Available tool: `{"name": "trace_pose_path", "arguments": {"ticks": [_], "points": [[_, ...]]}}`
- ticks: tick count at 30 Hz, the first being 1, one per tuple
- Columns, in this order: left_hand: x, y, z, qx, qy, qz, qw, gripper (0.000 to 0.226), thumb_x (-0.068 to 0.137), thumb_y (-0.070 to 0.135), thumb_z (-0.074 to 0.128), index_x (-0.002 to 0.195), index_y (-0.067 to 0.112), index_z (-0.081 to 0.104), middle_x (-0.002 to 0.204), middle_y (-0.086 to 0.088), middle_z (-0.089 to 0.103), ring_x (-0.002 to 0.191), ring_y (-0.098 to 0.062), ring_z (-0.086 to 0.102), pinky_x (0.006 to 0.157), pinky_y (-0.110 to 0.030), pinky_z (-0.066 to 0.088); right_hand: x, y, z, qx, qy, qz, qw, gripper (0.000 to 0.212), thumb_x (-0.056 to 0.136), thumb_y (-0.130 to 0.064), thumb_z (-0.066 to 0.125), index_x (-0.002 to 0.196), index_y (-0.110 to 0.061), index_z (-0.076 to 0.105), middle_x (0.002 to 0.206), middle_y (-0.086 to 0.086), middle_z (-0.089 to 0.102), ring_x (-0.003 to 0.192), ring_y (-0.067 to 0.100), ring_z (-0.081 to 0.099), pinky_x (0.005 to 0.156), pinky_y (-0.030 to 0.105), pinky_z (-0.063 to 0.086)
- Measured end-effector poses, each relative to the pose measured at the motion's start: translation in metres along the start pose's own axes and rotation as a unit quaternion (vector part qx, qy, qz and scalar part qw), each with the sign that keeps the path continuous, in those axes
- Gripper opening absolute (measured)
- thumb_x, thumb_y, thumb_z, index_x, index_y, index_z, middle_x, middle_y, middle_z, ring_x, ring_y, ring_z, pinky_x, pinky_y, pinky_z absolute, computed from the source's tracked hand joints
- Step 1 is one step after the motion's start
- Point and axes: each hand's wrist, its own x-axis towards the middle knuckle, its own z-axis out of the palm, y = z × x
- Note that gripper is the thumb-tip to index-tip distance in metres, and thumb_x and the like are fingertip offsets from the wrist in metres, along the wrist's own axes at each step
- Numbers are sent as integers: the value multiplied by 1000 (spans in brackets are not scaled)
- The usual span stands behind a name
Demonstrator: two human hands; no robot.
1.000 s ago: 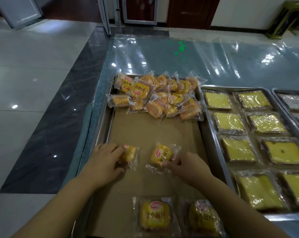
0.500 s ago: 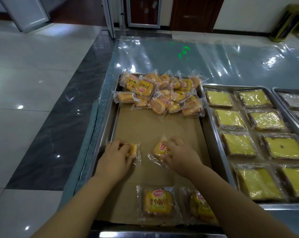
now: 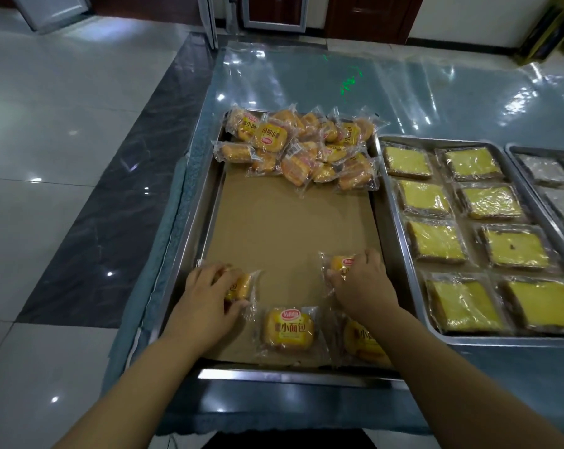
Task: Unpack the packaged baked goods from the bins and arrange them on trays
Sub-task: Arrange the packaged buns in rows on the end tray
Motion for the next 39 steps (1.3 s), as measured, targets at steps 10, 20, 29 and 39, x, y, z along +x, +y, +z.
{"name": "trace_pose_path", "arguments": {"ticks": [10,20,29,39], "points": [[-41,11,1,-17,-14,-46,999,55,80,50,61,130,34,45,142,6,28,132,-16,15,105,-40,30,-12,18,-7,-94,-31,9,995,73,97,-47,34,139,11,25,149,27,17,142,37,6,113,43,20],[-57,15,-5,1,1,-71,997,67,71,50,72,130,30,48,134,4,36,124,-19,24,102,-37,31,-24,22,-8,-111,-2,-9,994,76,93,-53,40,137,8,29,141,24,28,135,36,23,109,42,31],[7,18,-31,-2,61,-21,998,39,81,48,63,115,29,59,120,7,49,116,-16,33,97,-34,38,10,-9,-30,1,61,-52,997,63,88,-49,52,134,-9,38,133,10,43,121,27,41,94,41,40],[137,-9,-72,26,32,61,997,39,87,42,58,120,22,57,119,2,54,115,-17,42,97,-31,38,85,-67,-47,36,-50,-127,990,25,87,-39,58,107,-24,60,97,-6,63,81,10,56,73,30,51]]}}
